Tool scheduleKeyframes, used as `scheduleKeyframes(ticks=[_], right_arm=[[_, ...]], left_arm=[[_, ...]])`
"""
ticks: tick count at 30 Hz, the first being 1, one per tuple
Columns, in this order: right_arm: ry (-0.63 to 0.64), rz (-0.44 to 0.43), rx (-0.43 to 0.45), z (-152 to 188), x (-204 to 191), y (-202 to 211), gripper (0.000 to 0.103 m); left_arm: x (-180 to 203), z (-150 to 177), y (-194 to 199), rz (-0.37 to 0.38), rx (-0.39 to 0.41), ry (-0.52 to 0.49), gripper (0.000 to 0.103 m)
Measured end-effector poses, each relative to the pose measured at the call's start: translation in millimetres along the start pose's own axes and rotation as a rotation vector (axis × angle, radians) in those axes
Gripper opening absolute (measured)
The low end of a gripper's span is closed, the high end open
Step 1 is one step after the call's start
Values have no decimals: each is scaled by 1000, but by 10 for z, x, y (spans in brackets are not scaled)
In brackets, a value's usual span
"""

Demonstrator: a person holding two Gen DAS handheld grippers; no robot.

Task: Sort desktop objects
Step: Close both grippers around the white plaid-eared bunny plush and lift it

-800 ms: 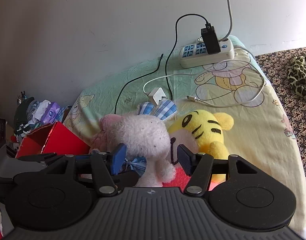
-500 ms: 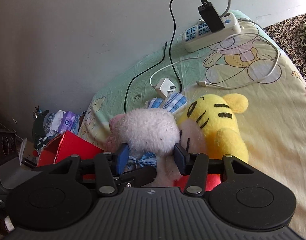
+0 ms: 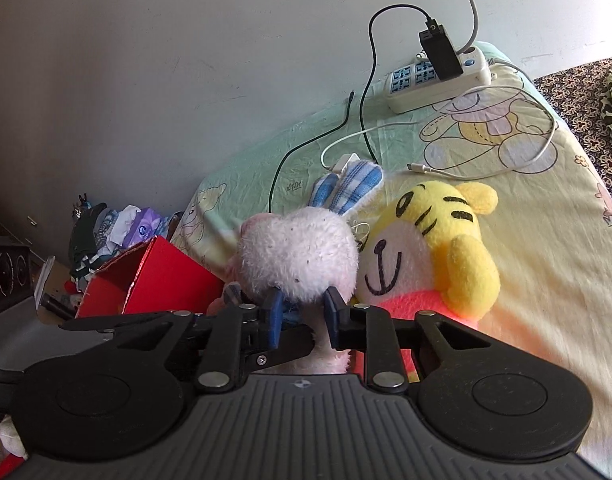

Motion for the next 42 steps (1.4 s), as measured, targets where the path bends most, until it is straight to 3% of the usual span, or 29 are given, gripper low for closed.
scheduleKeyframes(ticks=[3,4,6,8,9,11,12,15,16,17,19,20,24,27,29,32,37,42], right_arm=[[-4,-26,8,51,-95,63,15],[-6,-53,6,73,-124,76,1],[-15,-53,4,134,-188,67,1],[3,21,15,198,-247,33,1],[2,64,33,241,-254,24,1],[-5,99,61,293,-227,40,10],[-8,109,77,306,-208,61,13],[-4,128,105,282,-183,100,31],[1,131,111,241,-173,95,36],[7,133,119,200,-164,81,49],[5,141,129,121,-134,10,65],[-8,147,133,74,-97,-35,66],[-75,112,105,-58,27,-273,66],[-92,92,83,-46,70,-360,65],[-127,58,79,-15,94,-327,60],[-133,31,66,51,56,-249,54],[-109,-21,51,158,-40,-37,51],[-113,-101,65,277,-196,190,51]], left_arm=[[-13,101,125,32,23,-5,35],[-13,136,156,45,24,-9,32],[8,197,182,45,18,-15,31],[-10,263,170,14,23,-19,33],[-39,290,155,-15,32,-17,41],[-114,299,117,-40,36,-13,54],[-157,282,108,-31,40,-8,66],[-269,163,102,18,77,20,88],[-287,125,92,23,92,26,92],[-293,87,65,21,101,32,93],[-280,0,-38,21,88,39,92],[-269,-19,-76,29,86,34,88],[-224,-48,-289,30,31,20,72],[-309,-63,-337,72,11,54,71],[-315,-62,-332,74,9,54,68],[-242,-28,-246,87,16,35,55],[-37,109,64,27,89,-32,55],[-31,274,450,19,172,-45,55]])
Point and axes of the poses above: each gripper's, at about its wrist camera, not at the fingertips, and y roughly against the way its jaws point, x to its right, z to its underside, the point moved 1 cm from there along -y, roughly the way its jaws point, and after that the axes turned 9 degrees about -x, right-handed, at the moved point
